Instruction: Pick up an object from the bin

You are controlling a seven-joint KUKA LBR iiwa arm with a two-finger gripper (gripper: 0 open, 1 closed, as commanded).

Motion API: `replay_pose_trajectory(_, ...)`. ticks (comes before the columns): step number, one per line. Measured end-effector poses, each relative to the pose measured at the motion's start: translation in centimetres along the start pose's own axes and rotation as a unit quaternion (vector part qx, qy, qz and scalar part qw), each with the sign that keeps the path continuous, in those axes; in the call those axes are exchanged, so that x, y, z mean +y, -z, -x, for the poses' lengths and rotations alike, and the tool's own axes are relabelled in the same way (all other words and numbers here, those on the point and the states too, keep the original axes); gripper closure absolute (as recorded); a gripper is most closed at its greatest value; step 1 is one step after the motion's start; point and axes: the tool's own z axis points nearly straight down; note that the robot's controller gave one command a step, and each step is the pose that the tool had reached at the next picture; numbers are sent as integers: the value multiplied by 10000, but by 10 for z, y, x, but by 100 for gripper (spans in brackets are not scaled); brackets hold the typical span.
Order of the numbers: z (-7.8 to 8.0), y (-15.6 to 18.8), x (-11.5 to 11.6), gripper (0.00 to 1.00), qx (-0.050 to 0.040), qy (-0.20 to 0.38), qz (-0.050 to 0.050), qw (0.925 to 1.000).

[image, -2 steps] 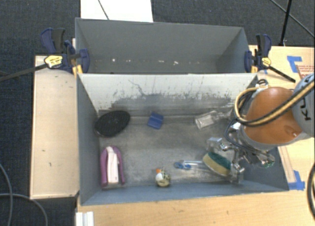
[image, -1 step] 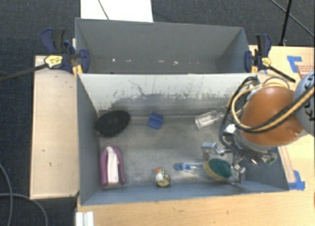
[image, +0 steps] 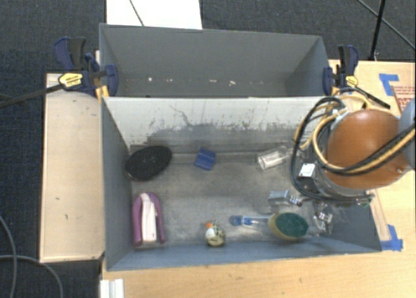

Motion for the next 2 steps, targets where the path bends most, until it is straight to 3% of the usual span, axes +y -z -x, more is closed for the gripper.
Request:
replay_pose_trajectory(1,13,-39,3,0,-36,1104,-40,9939)
replay_pose_trajectory(2,14,-36,0,0,-50,1099,-75,9939)
